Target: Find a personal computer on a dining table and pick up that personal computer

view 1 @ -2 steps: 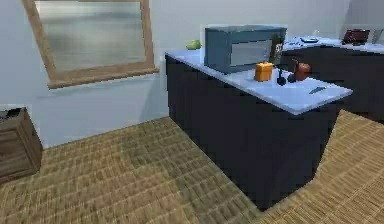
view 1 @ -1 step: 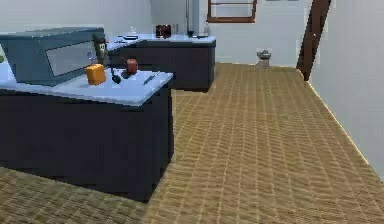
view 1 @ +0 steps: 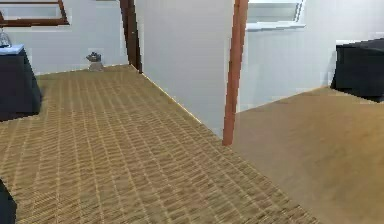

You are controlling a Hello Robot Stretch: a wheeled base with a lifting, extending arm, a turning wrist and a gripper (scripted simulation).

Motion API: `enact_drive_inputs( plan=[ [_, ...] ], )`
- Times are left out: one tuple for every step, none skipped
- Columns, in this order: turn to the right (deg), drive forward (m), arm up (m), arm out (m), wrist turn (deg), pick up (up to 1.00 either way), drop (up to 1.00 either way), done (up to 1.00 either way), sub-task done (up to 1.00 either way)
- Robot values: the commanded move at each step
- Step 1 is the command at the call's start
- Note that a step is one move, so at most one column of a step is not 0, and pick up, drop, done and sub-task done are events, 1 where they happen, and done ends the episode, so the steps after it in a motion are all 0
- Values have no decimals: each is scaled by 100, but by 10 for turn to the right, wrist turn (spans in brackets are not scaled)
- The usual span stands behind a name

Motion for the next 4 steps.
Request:
enact_drive_inputs(
  plan=[
    [450, 0, 0, 0, 0, 0, 0, 0, 0],
    [0, 100, 0, 0, 0, 0, 0, 0, 0],
    [210, 0, 0, 0, 0, 0, 0, 0, 0],
    [0, 10, 0, 0, 0, 0, 0, 0, 0]
  ],
)
